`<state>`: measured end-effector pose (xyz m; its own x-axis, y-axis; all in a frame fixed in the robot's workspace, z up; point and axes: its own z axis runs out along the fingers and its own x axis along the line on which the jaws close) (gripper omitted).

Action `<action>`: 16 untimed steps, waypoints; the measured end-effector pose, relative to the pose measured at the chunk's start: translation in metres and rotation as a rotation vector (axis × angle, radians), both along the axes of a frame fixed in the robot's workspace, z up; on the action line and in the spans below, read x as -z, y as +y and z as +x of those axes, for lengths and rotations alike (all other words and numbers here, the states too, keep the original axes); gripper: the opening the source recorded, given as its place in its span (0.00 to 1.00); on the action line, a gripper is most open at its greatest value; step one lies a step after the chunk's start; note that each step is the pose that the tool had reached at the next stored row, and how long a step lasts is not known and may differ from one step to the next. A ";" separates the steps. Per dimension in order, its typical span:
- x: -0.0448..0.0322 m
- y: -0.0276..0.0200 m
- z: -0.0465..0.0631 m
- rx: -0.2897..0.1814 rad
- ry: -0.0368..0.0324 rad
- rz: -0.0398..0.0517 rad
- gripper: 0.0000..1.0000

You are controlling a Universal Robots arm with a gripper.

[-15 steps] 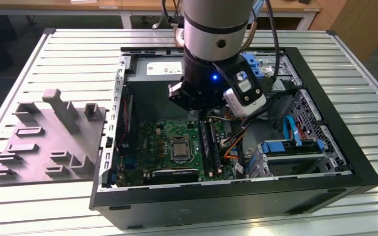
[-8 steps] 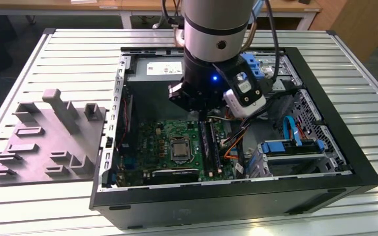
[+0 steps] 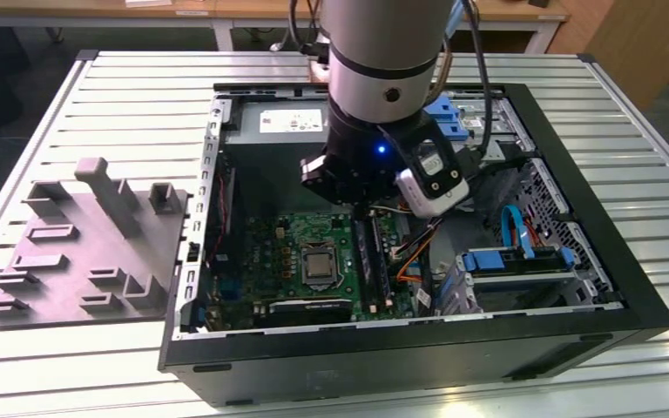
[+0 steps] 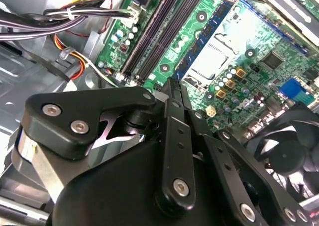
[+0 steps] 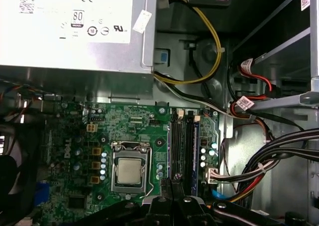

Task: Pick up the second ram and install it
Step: 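Insert the second ram into the second slot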

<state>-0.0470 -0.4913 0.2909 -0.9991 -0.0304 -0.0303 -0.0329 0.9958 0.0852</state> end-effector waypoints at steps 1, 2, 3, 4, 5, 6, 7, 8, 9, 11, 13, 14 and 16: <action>0.0009 0.0000 0.001 0.001 0.0000 0.0000 0.11; 0.0015 0.0000 0.002 0.001 0.0001 -0.0001 0.11; 0.0020 0.0000 0.004 0.002 0.0001 -0.0001 0.11; 0.0028 0.0000 0.005 0.004 0.0000 0.0000 0.11; 0.0036 0.0000 0.005 0.008 0.0000 0.0000 0.11; 0.0046 0.0000 0.006 0.014 0.0000 0.0001 0.11; 0.0057 0.0000 0.006 0.022 0.0000 0.0000 0.11; 0.0070 0.0000 0.006 0.032 0.0000 -0.0001 0.11; 0.0084 0.0000 0.006 0.041 0.0000 -0.0001 0.11; 0.0108 0.0000 0.006 0.058 0.0000 -0.0001 0.11; 0.0122 0.0000 0.006 0.065 0.0001 0.0001 0.11; 0.0133 0.0000 0.006 0.065 0.0000 0.0001 0.11; 0.0156 0.0000 0.007 0.065 0.0000 0.0001 0.11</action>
